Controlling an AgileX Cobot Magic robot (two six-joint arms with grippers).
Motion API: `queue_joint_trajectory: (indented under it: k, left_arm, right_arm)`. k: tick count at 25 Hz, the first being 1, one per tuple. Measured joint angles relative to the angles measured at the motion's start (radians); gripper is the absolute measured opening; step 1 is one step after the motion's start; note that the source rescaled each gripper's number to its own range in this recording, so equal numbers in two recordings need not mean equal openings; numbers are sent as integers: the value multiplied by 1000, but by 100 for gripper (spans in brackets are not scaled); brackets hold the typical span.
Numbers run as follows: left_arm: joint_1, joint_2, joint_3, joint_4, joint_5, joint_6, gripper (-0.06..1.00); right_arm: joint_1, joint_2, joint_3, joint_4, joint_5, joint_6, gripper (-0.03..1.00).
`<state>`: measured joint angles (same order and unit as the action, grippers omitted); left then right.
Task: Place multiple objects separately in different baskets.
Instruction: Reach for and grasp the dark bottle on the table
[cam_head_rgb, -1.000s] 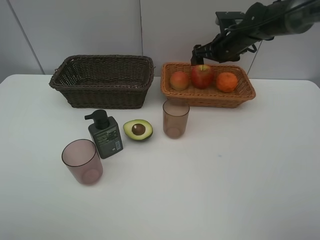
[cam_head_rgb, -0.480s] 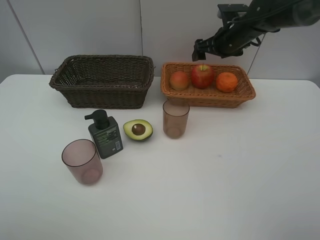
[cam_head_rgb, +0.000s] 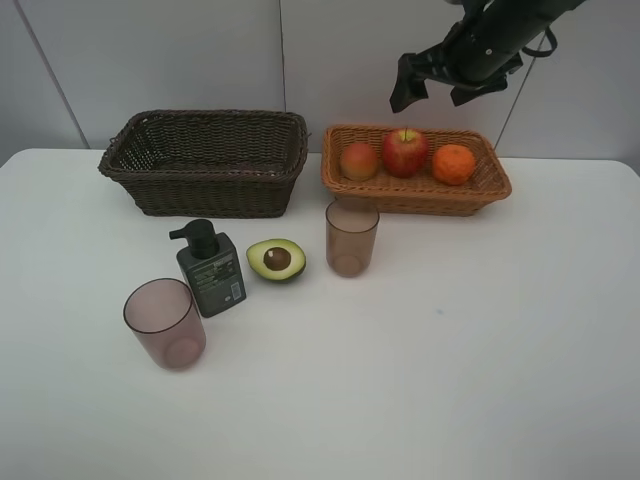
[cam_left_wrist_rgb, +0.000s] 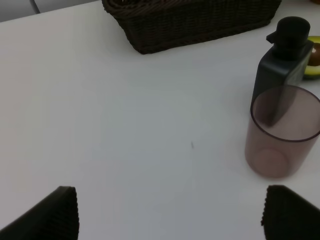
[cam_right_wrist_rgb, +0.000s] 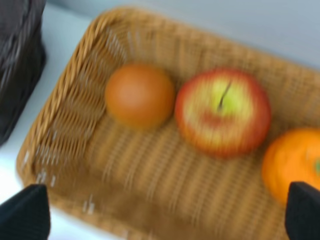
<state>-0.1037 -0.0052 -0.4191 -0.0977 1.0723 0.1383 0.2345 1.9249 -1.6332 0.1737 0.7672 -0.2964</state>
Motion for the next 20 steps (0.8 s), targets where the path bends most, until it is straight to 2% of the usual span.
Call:
queue_joint_trajectory:
  k: [4, 14, 20]
  left_arm:
    - [0, 0, 0, 0, 0, 0, 97]
    - [0, 0, 0, 0, 0, 0, 97]
    - [0, 0, 0, 0, 0, 0, 97]
  right_arm:
    - [1, -103, 97, -10, 77, 0, 100]
    - [1, -491, 475, -53, 136, 1, 100]
    - [1, -736, 684, -102, 176, 77, 100]
